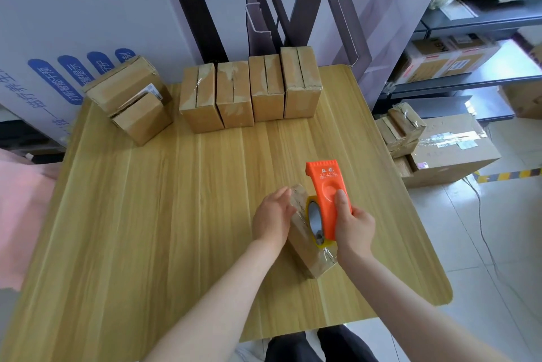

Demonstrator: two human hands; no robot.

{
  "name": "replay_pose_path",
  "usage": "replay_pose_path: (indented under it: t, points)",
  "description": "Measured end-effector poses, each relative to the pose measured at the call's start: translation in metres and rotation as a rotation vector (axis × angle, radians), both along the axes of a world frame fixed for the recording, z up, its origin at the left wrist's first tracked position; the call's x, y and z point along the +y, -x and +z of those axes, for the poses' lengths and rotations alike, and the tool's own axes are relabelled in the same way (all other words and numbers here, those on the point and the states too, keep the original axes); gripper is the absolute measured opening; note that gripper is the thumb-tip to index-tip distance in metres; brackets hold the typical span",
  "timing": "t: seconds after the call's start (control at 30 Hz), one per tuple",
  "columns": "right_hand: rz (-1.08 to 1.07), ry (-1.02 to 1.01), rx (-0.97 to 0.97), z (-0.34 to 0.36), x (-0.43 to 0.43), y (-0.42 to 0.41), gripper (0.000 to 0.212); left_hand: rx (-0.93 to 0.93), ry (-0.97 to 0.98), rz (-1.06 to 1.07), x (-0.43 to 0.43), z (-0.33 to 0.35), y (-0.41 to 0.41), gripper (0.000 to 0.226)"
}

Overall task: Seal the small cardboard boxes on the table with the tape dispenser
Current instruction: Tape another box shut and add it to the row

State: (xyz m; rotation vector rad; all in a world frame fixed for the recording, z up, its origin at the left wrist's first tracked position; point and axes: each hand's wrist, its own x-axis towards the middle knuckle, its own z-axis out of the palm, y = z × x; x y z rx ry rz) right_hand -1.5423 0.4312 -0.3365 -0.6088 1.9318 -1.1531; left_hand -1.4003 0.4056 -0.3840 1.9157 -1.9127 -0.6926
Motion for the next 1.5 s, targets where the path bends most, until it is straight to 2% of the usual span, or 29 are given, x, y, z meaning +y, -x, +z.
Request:
replay_pose_path:
  t: [0.1, 0.13, 0.23, 0.33, 0.43, 0.53, 0.63, 0.7, 0.77, 0.83, 0.87, 0.9, 0.97, 1.07, 1.13, 1.3, 1.5]
  points:
    - [-0.019, -0.006, -0.022, 0.001, -0.002, 0.002, 0.053, -0.002, -0.126, 0.075, -0.012, 0.006, 0.000, 0.038]
    - [-0.024, -0.013, -0.030, 0.001, -0.002, 0.003, 0.053, -0.073, -0.164, 0.055, -0.018, 0.010, 0.001, 0.039]
    - [-0.040, -0.029, -0.045, 0.002, -0.002, 0.005, 0.053, -0.324, -0.265, -0.072, -0.035, 0.025, 0.003, 0.041]
    - [-0.044, -0.024, -0.050, 0.001, -0.001, 0.006, 0.052, -0.479, -0.336, -0.236, -0.051, 0.036, 0.008, 0.031]
    - [-0.045, -0.016, -0.053, 0.001, -0.001, 0.006, 0.052, -0.568, -0.368, -0.399, -0.066, 0.044, 0.015, 0.026]
    - [-0.047, -0.010, -0.049, 0.000, 0.000, 0.007, 0.053, -0.639, -0.406, -0.556, -0.076, 0.046, 0.022, 0.032]
    - [-0.051, -0.014, -0.036, -0.001, 0.000, 0.007, 0.056, -0.654, -0.423, -0.616, -0.081, 0.047, 0.022, 0.038]
    - [-0.063, -0.018, -0.041, 0.000, 0.000, 0.008, 0.061, -0.633, -0.425, -0.617, -0.080, 0.046, 0.017, 0.049]
    - [-0.071, -0.023, -0.050, 0.000, -0.001, 0.009, 0.065, -0.530, -0.431, -0.543, -0.074, 0.043, 0.011, 0.071]
    - [-0.061, -0.031, -0.053, 0.000, -0.001, 0.011, 0.062, -0.316, -0.420, -0.295, -0.061, 0.041, 0.003, 0.096]
    - [-0.054, -0.033, -0.058, 0.000, -0.001, 0.011, 0.060, -0.226, -0.362, -0.165, -0.053, 0.038, -0.002, 0.100]
    - [-0.050, -0.032, -0.062, 0.001, -0.001, 0.012, 0.057, -0.170, -0.283, -0.060, -0.044, 0.034, -0.008, 0.098]
    - [-0.045, -0.033, -0.055, 0.000, -0.001, 0.012, 0.055, -0.043, -0.151, 0.122, -0.021, 0.018, -0.018, 0.076]
    - [-0.037, -0.028, -0.052, -0.001, -0.001, 0.009, 0.054, 0.185, -0.155, 0.307, 0.014, -0.004, -0.022, 0.051]
    - [-0.028, -0.020, -0.039, -0.001, -0.001, 0.007, 0.055, 0.259, -0.245, 0.324, 0.023, -0.011, -0.020, 0.049]
    - [-0.013, 0.001, 0.008, 0.000, -0.001, -0.002, 0.053, 0.275, -0.451, 0.344, 0.015, -0.011, -0.013, 0.056]
    - [-0.005, 0.042, 0.045, -0.001, 0.003, -0.010, 0.055, 0.266, -0.479, 0.477, 0.022, 0.003, 0.001, 0.055]
